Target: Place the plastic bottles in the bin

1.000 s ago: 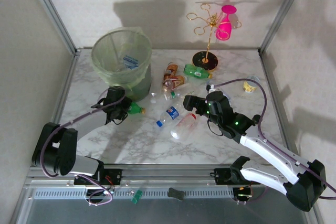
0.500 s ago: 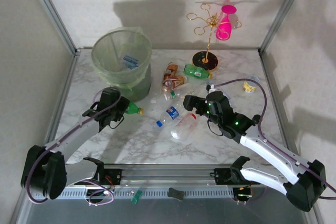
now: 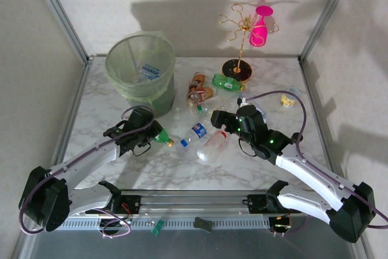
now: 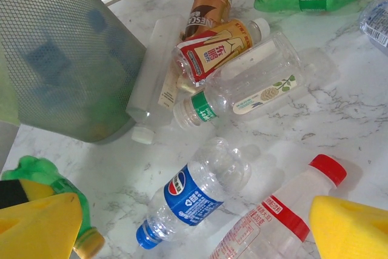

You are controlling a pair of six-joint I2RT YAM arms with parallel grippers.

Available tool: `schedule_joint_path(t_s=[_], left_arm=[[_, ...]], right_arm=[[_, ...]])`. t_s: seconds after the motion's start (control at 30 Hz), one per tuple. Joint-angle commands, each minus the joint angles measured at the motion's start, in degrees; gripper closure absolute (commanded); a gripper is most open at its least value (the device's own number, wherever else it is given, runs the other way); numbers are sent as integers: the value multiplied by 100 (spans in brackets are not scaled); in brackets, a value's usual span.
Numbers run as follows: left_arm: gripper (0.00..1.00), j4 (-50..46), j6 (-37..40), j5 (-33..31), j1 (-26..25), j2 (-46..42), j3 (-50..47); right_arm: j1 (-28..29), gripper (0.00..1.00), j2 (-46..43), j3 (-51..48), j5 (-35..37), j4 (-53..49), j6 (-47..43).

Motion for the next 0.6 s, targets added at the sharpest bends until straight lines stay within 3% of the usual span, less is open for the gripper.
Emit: schedule_joint_path(t_s=[0.0,0.3,0.57], left_arm=[[48,-369,185,-211,-185,202,129],[42,-450,702,-123,-326,615,270],[42,-582,934,-251,-357,550,590]], right_arm=[[-25,4,-7,101,-1,68,71],[-25,3,29,171,23,3,27],[-28,4,38,241,32,-31,16]])
